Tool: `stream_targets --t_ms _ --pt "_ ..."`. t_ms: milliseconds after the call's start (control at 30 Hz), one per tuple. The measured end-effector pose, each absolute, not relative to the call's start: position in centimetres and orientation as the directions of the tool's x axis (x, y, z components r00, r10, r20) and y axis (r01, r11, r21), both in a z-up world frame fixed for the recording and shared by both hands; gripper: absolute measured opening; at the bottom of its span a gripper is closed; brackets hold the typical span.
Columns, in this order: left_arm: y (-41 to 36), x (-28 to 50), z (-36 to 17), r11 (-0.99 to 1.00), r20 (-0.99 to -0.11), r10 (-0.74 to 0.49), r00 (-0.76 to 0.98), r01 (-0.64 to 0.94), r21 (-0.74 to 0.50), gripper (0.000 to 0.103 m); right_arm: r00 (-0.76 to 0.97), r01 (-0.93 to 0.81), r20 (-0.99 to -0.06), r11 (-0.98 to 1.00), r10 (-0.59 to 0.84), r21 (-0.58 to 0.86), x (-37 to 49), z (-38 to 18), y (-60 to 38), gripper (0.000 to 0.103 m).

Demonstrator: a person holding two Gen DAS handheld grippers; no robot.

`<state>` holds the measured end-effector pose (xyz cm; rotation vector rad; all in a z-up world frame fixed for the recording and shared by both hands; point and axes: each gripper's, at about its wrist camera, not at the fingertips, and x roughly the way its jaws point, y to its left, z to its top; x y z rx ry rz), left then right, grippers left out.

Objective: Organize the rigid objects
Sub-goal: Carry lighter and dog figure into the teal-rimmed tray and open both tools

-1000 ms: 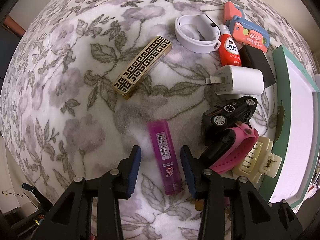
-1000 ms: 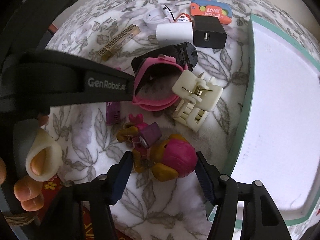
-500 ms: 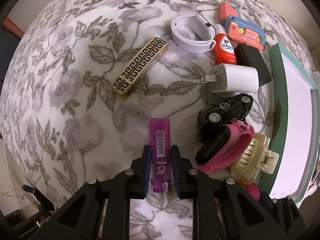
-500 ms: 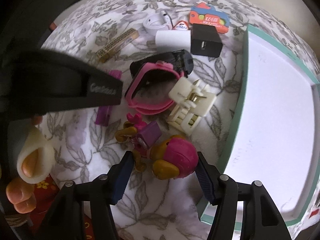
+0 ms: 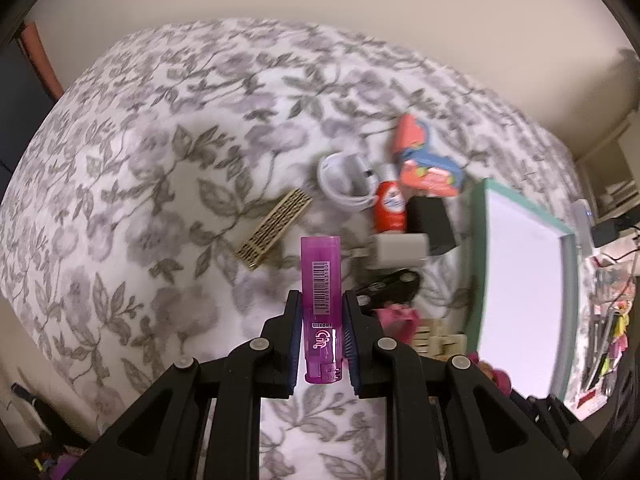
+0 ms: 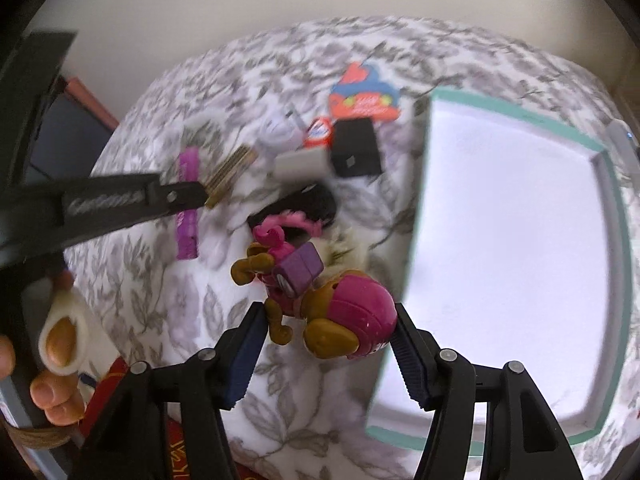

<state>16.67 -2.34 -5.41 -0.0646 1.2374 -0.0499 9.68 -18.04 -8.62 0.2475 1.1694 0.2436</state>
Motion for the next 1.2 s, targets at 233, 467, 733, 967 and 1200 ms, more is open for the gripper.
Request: stream_targets --t_ms 233,467,733,967,1200 --pt "-6.1 16.4 -4.9 0.987 -0.927 -0.145 0.346 0.11 -0.113 0.02 0.421 0.13 -0.881 0.947 0.217 0.295 11.0 -9.0 -23.6 0.064" --pt "-10.4 15.9 -5.5 0.967 -0.93 -0.195 0.312 0.22 -0.129 0.02 0.44 0.3 -0.887 0.908 0.141 0.293 10.8 -8.8 -29.6 0.064" --pt "-15.5 16.3 -7.2 0.948 -0.951 -0.171 0.257 0.306 -0.088 0.02 0.431 0.387 -0.901 0.891 0.053 0.238 11.0 -9.1 -33.2 0.064" --pt "-19.6 17.0 -8.4 0.928 -0.952 -0.17 0.253 0.367 -0.068 0.02 0.425 0.424 -0.905 0.881 0.008 0.208 11.6 -9.3 -35.4 0.064" --pt "-22.5 17.2 -9.8 0.909 -0.949 -0.173 0.263 0.413 -0.051 0.021 0.406 0.455 -0.914 0.862 0.023 0.224 11.7 -10.7 -36.9 0.064"
